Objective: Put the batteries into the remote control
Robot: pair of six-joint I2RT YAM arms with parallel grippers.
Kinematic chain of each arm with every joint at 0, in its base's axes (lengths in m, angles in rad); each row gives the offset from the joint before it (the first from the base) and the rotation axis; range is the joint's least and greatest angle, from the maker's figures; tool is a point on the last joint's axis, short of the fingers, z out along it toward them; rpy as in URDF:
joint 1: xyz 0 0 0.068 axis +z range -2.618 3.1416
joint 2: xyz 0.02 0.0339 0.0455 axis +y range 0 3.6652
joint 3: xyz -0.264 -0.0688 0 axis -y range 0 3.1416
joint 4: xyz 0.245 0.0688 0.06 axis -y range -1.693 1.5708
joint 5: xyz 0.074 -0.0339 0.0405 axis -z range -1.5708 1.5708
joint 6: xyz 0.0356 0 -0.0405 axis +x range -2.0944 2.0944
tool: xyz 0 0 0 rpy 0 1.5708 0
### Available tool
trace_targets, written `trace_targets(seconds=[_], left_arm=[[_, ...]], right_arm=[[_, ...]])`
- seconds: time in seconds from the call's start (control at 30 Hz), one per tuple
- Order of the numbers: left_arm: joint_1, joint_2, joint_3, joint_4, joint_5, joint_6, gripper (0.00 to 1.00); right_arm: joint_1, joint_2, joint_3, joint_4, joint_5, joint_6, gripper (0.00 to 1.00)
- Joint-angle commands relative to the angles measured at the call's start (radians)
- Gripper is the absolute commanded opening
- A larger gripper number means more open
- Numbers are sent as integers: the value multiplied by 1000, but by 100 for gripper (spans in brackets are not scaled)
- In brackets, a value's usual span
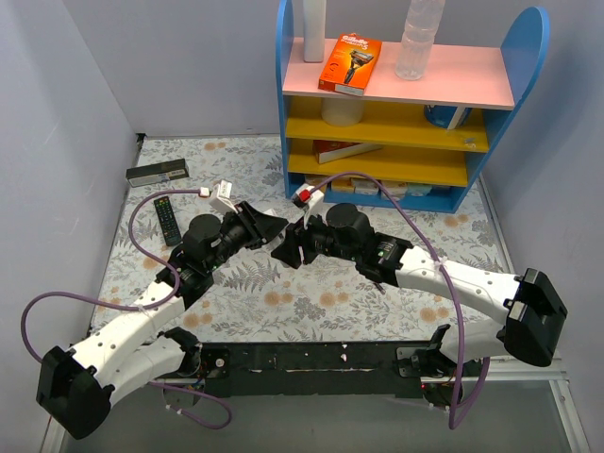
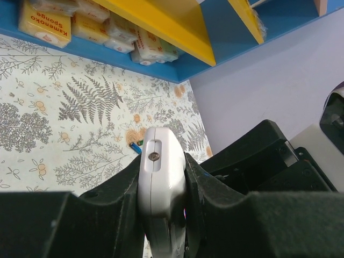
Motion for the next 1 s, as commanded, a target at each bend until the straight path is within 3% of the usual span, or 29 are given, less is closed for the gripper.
trace_targets(seconds=[0.0,0.1,0.27,0.43,0.97], left_arm=[[35,-22,29,-44,0,16,0],[59,-25,24,-51,32,7,0],[104,-20,18,-47,131,-8,0],[124,-9,7,-5,197,-38,0],[132,63,29,77,407,-68,0]], right_arm=[[5,-38,2,66,-60,-74,45],[5,-87,3,40,-49,-188,74],[5,-232,-52,39,-52,-436,86],[3,-323,-112,56,-31,-527,86],[3,-323,-150,75,-126,-667,81]])
